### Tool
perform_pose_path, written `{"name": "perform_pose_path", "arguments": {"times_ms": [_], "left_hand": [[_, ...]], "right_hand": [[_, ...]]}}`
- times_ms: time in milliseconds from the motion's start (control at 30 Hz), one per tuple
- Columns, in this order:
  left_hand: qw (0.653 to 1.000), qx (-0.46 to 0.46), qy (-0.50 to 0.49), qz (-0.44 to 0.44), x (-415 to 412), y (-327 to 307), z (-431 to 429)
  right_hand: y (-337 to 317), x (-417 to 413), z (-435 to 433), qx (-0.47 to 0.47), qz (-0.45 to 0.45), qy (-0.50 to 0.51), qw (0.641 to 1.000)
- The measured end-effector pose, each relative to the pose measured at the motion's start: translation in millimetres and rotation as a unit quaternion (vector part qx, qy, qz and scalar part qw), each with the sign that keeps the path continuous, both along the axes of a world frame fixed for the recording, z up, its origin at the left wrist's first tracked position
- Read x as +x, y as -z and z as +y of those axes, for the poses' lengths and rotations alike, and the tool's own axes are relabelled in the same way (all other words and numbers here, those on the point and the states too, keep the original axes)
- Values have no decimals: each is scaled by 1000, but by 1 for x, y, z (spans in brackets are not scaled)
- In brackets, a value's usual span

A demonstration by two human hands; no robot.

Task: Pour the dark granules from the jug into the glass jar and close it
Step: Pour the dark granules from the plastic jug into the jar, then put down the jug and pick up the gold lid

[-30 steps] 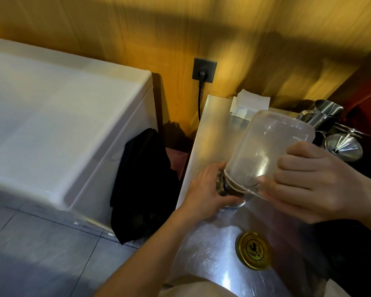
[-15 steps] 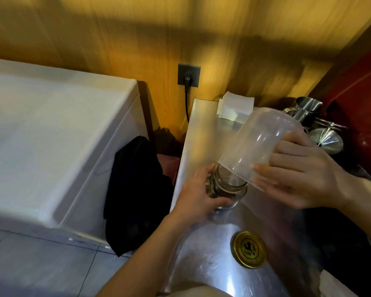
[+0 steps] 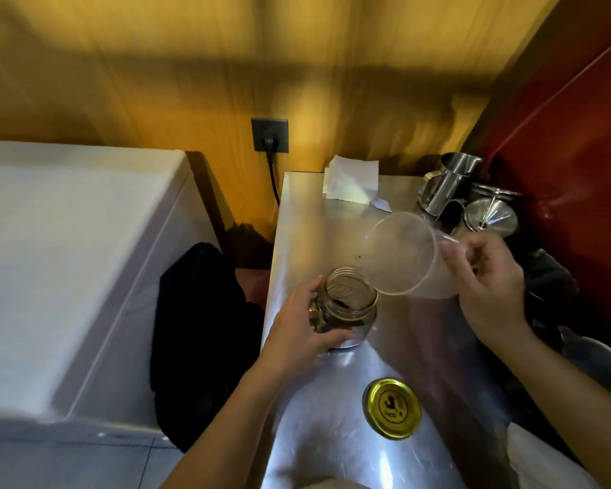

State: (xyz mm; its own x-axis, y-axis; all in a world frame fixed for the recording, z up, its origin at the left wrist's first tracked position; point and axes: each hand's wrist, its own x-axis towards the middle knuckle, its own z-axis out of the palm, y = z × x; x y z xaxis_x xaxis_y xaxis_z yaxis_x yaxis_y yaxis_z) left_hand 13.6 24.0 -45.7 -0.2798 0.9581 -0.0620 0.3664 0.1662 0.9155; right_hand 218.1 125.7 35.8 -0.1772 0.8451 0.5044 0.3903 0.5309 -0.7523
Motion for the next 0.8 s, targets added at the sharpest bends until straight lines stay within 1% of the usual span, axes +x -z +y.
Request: {"name": "perform_pose_path", "arguments": {"times_ms": [67,167,300,467,600,733,800], "left_hand": [[1000,-2,2,-3,0,0,0],[1000,-5,3,-3,-1,0,1],[1000,-4,9,-4,-2,1,0],[1000,-11,11,-15,-3,1,0],[1000,-9,16,-15,-4,3,1],[1000,-8,17,-21,-6,5,1],[999,-5,17,-27,-7,7,2]], "right_hand": [[16,3,0,-58,58,39,996],[41,9,0,-109,97,96,985],[70,12,-2,-171,151,123,966],[87,19,-5,-203,148,141,958],[94,25,-8,-210,134,132,959],[95,29,-17,-213,139,127,959],[96,31,-26,-210,122,136,960]]}}
